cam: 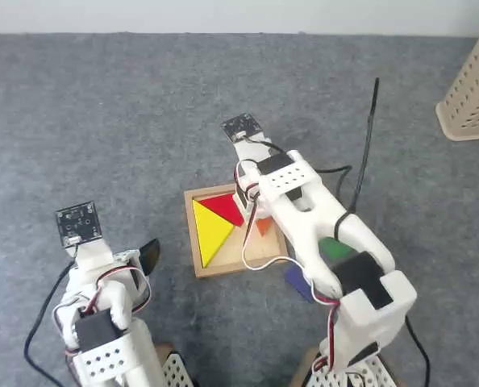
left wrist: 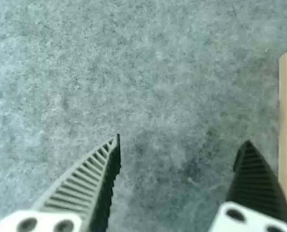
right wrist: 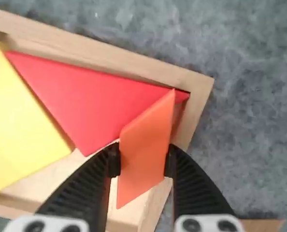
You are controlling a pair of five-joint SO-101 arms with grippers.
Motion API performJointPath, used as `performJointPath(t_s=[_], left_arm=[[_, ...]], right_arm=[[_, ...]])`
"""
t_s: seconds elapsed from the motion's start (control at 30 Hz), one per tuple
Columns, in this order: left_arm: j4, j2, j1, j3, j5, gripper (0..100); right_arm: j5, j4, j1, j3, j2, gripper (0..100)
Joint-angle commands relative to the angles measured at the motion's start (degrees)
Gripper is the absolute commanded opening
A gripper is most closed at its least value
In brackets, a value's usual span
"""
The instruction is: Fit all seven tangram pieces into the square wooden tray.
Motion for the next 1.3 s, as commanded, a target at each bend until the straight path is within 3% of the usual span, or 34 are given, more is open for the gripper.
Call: performJointPath(t_s=[0.0,0.4,0.8,1.27], left_arm=[[0.4,-0.8,-0.3,-0.7,-0.1,35],[0.4,-0.8,-0.3,-0.7,-0.1,35],[0.4,-0.8,-0.3,-0.7,-0.1,35],[0.4,-0.8,-0.3,-0.7,-0.1,35]], right_arm=[[-0.8,0.7,-0.4,-3.2,-1.2,15.8],[-0.5,0.4,-0.4,-3.3,-2.3,18.5],[-0.8,-1.3,0.5,5.5,-18.2,18.4],[-0.7,-5.1,4.9,4.7,-6.9,11.7]])
